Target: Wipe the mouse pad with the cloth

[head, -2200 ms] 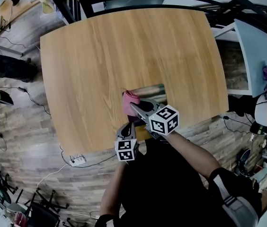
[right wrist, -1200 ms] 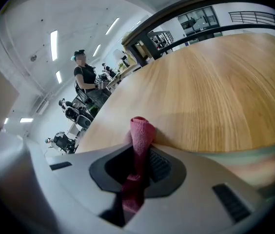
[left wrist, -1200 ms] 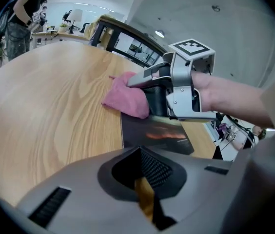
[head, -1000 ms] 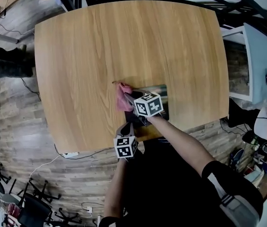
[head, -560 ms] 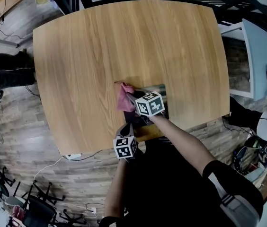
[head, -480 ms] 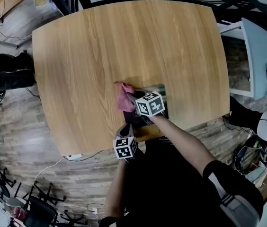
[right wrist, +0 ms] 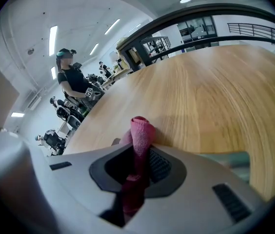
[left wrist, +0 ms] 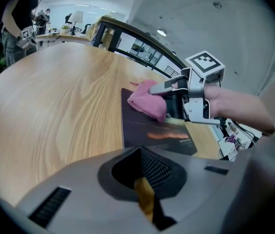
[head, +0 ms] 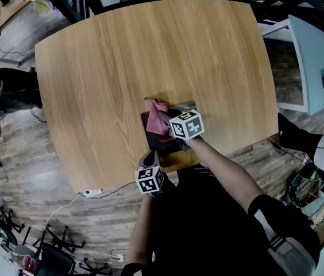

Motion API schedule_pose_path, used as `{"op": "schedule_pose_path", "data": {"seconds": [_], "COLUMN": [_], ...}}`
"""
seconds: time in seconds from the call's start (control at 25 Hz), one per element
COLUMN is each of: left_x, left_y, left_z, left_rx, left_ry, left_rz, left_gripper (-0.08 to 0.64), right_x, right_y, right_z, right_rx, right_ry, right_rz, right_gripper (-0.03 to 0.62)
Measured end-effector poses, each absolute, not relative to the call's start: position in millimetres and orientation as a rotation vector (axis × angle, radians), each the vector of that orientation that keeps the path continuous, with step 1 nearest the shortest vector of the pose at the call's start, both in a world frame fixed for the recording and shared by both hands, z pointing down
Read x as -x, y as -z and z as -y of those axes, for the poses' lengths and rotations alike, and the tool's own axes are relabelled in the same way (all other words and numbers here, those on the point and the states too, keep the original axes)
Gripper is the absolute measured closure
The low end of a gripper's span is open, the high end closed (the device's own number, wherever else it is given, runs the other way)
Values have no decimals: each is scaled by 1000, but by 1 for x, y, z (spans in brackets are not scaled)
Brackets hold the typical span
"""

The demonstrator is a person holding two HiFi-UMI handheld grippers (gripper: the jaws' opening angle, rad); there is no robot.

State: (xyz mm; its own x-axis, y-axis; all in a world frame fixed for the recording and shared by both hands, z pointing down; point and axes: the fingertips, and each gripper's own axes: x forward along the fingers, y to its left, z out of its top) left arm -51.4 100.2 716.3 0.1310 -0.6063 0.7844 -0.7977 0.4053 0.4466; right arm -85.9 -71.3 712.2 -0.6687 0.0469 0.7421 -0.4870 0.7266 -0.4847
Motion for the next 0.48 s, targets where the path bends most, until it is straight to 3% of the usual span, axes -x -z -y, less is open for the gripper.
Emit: {"op": "schedule_pose_path", "data": {"seconds": [0.48], "left_x": [54], "left_y": [-719], "left_z": [-100], "left_rx": [-1279], "left_ry": [-237], "left_rz": [1579], "left_gripper": [537], "right_x": [34], "right_y": [-716], "right_z": [105], "right_rx": [-449], "right_ry": [-893], "right_rz": [2137], "right_gripper": [529]}}
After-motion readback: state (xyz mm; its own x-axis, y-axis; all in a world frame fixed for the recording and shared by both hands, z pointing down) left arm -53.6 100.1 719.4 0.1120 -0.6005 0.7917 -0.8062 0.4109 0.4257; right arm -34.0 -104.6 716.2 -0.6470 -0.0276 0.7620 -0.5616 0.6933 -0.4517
